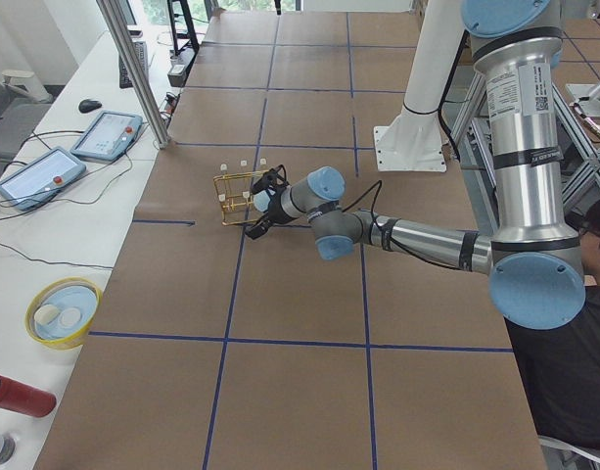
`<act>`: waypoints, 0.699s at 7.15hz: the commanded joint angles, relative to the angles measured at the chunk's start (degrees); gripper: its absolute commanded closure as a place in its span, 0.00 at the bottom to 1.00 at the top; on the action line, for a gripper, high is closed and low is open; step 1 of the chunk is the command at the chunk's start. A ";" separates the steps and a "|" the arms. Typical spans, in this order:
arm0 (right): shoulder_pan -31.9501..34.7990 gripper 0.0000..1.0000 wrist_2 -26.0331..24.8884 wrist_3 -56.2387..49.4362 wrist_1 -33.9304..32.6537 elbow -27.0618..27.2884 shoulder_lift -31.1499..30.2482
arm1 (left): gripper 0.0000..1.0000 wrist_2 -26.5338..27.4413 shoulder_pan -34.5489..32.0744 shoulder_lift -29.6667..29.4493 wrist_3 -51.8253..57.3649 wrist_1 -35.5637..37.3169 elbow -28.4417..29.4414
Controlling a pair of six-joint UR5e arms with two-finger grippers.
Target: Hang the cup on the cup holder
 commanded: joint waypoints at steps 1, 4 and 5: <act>0.00 0.00 0.00 0.00 0.00 0.00 0.00 | 0.00 -10.36 -7.16 -0.99 -0.35 16.28 0.76; 0.00 0.00 0.00 0.00 0.00 0.00 0.00 | 0.00 -19.54 -16.65 -4.85 3.48 37.82 0.76; 0.00 0.00 0.00 0.00 0.00 0.00 0.00 | 0.00 -19.02 -20.87 -7.22 16.91 46.34 1.11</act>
